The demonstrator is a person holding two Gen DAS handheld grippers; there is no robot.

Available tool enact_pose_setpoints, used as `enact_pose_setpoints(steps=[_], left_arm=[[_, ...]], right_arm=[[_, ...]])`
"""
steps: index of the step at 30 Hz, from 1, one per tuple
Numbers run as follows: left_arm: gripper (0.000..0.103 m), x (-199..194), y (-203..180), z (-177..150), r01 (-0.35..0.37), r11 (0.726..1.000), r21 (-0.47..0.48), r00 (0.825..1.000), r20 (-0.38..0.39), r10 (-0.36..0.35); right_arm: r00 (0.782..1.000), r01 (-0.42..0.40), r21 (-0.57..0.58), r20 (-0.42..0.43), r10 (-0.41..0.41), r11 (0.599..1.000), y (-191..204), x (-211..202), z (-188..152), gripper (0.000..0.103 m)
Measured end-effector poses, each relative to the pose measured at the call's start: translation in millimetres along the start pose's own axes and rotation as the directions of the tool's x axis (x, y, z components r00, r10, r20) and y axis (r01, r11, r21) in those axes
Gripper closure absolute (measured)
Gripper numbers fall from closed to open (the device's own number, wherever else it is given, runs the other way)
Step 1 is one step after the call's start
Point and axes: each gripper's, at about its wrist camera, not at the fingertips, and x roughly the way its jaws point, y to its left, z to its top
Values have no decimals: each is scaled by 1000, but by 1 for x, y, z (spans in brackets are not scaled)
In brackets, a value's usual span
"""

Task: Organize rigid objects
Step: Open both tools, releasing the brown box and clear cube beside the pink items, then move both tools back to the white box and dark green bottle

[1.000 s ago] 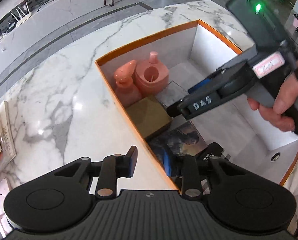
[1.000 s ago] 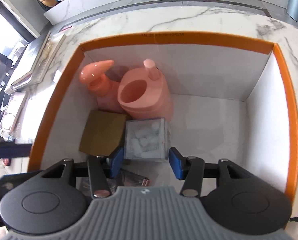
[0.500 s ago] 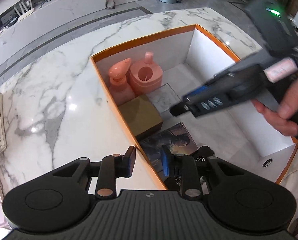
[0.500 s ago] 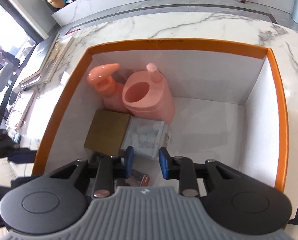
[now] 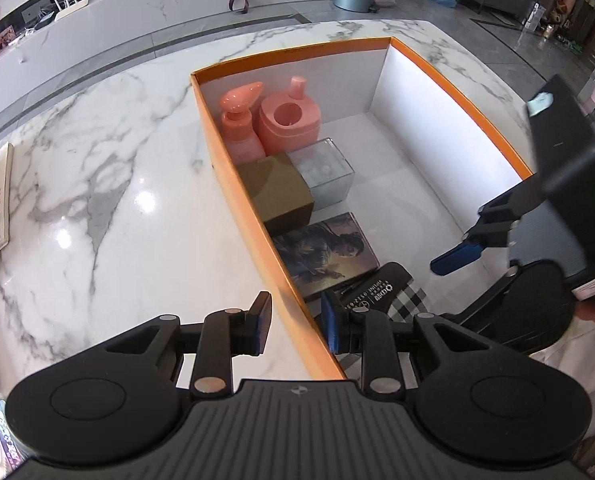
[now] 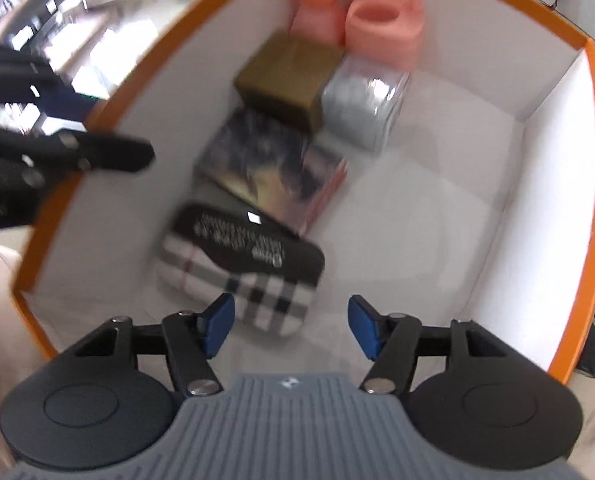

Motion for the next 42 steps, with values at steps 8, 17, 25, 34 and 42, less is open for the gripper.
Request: enact_pose_setpoints(steps=[8, 17, 25, 34, 42], left_arm=[[71, -2, 3, -4, 17, 1000, -20, 1000, 22, -17], [72, -1, 3, -8, 51, 998, -22, 998, 29, -50], [72, -4, 1, -10, 53, 998, -30, 998, 33, -52], [72, -41, -14, -10, -48, 998, -30, 991, 122, 51], [72, -86, -60, -1, -12, 1000, 13, 977, 214, 9]], right_arm=[[993, 6, 48, -118, 0, 999, 9, 17, 13, 46], [992, 4, 182, -127, 20, 983, 6, 21, 17, 57], [993, 6, 198, -115, 17, 980, 1, 20, 17, 57], [1000, -10, 151, 18, 7, 988, -4, -25, -1, 54], [940, -80, 184, 341, 12, 980, -29, -121, -41, 54]])
